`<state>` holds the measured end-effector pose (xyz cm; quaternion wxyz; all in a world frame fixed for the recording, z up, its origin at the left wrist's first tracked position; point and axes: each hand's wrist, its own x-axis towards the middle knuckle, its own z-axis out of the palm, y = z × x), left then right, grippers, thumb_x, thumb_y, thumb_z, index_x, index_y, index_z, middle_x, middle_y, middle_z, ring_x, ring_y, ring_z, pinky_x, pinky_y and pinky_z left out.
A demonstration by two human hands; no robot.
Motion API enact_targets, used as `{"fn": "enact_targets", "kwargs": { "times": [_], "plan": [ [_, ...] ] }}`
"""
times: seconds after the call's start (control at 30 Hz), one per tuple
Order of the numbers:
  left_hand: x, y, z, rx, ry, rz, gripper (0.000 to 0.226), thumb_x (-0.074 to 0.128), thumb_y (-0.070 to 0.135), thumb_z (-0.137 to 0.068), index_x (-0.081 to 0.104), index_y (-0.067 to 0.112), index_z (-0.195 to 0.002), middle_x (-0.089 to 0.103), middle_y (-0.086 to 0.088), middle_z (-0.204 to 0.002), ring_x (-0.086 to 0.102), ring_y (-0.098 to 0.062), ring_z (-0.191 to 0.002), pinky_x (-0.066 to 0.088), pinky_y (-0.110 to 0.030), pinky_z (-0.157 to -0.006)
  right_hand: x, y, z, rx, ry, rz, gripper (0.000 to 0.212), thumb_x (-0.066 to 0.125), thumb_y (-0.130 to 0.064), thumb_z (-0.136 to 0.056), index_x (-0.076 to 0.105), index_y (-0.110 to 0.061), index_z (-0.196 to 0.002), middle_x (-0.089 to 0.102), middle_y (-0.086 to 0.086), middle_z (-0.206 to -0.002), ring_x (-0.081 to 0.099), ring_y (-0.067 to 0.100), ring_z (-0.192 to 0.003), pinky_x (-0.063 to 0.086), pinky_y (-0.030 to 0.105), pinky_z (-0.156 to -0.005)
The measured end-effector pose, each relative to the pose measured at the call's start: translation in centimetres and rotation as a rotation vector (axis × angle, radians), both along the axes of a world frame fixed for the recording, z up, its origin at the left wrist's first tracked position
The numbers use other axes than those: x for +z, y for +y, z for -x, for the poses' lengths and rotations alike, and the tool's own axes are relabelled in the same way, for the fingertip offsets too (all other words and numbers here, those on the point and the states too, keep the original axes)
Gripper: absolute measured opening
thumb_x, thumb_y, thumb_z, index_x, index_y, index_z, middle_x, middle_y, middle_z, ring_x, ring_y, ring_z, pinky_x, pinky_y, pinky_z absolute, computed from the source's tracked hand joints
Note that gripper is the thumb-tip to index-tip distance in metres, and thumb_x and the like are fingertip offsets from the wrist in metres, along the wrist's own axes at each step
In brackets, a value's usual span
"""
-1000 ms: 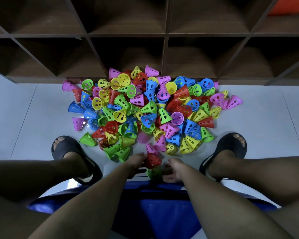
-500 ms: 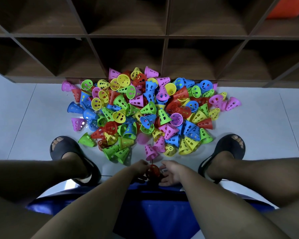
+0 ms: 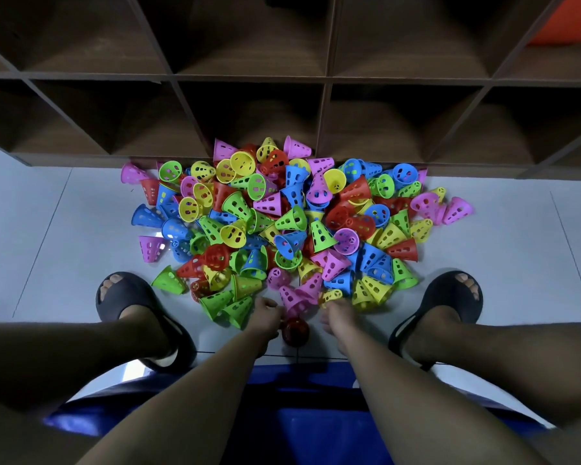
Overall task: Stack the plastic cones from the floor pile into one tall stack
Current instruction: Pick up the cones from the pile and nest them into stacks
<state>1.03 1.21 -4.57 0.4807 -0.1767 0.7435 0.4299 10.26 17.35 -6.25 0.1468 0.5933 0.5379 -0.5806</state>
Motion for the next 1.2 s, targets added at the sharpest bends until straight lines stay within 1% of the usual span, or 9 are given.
{"fn": "enact_targets", "kwargs": {
  "times": [0.07,0.23,0.4,0.53,0.77,0.87,0.97,1.03,1.2],
  "plan": [
    [-0.2,0.4,0.0,-0.007,-0.019,-0.010,0.031,0.059,0.022,-0.100,0.045,0.028,-0.128,0.069,-0.018,-0.120,0.067,-0.028,-0.096,0.047,-0.037,-0.070,0.6,0.3,0.6,0.009,0.002,-0.146,0.015,0.053,-0.024,-0.103,0.062,-0.015,-0.112,0.070,0.003,-0.088,0.066,0.020,-0.068,0.056,0.035,-0.061],
    [-0.2,1.1,-0.5,-0.030,-0.028,-0.026,0.034,0.053,0.021,-0.108,0.045,0.030,-0.140,0.070,-0.016,-0.117,0.065,-0.025,-0.092,0.043,-0.027,-0.060,1.5,0.7,1.0,0.122,0.008,-0.386,0.011,0.064,-0.023,-0.100,0.055,-0.024,-0.106,0.068,0.000,-0.097,0.070,0.017,-0.075,0.054,0.030,-0.054],
    [0.4,2.1,-0.3,0.051,-0.088,-0.117,0.030,0.045,0.021,-0.112,0.047,0.036,-0.137,0.072,-0.014,-0.120,0.070,-0.024,-0.100,0.051,-0.035,-0.071,0.9,0.0,1.1,0.184,0.016,-0.165,0.039,0.059,-0.019,-0.102,0.054,-0.034,-0.137,0.066,-0.004,-0.110,0.077,0.019,-0.078,0.065,0.030,-0.060],
    [0.0,2.3,-0.2,0.116,-0.139,-0.149,0.040,0.051,0.020,-0.106,0.058,0.032,-0.144,0.072,-0.010,-0.122,0.064,-0.032,-0.119,0.051,-0.045,-0.101,2.0,-0.2,1.1,0.092,0.084,0.069,0.038,0.054,-0.018,-0.105,0.055,-0.038,-0.138,0.070,0.000,-0.111,0.077,0.020,-0.088,0.064,0.030,-0.068],
    [0.8,1.8,0.7,0.446,-0.216,-0.194,0.025,0.062,0.023,-0.104,0.071,0.020,-0.128,0.072,-0.008,-0.122,0.066,-0.025,-0.113,0.052,-0.037,-0.081,2.2,0.0,1.1,0.039,0.081,0.133,0.036,0.054,-0.017,-0.103,0.050,-0.041,-0.129,0.067,0.006,-0.114,0.077,0.025,-0.094,0.064,0.048,-0.088],
    [0.5,1.6,1.0,0.519,-0.205,-0.224,0.021,0.063,0.020,-0.104,0.071,0.017,-0.124,0.072,-0.009,-0.123,0.066,-0.024,-0.115,0.052,-0.039,-0.082,2.0,0.0,0.6,0.054,0.056,0.112,0.034,0.047,-0.015,-0.102,0.053,-0.037,-0.126,0.070,0.006,-0.102,0.072,0.023,-0.087,0.064,0.039,-0.074],
    [0.3,1.4,1.3,0.478,-0.128,-0.185,0.020,0.067,0.021,-0.101,0.073,0.013,-0.118,0.073,-0.008,-0.120,0.067,-0.021,-0.115,0.053,-0.039,-0.090,2.3,0.0,0.0,0.121,0.002,0.018,0.034,0.043,-0.015,-0.101,0.056,-0.032,-0.127,0.066,0.008,-0.087,0.061,0.022,-0.072,0.048,0.030,-0.054],
    [-0.1,1.0,1.5,0.441,-0.054,-0.129,0.019,0.072,0.020,-0.097,0.074,0.009,-0.113,0.076,-0.009,-0.113,0.069,-0.019,-0.103,0.053,-0.033,-0.079,2.8,0.2,-0.2,0.183,-0.019,-0.063,0.030,0.046,-0.015,-0.101,0.059,-0.029,-0.124,0.071,0.007,-0.092,0.065,0.021,-0.072,0.047,0.030,-0.052],
    [0.9,-0.3,2.1,0.311,0.003,-0.159,0.015,0.076,-0.002,-0.087,0.072,0.002,-0.100,0.073,-0.018,-0.095,0.062,-0.020,-0.073,0.051,-0.029,-0.063,4.6,0.7,0.1,0.277,-0.047,-0.267,0.024,0.055,-0.014,-0.099,0.064,-0.027,-0.116,0.072,-0.002,-0.091,0.075,0.019,-0.075,0.066,0.041,-0.073]
  ]
}}
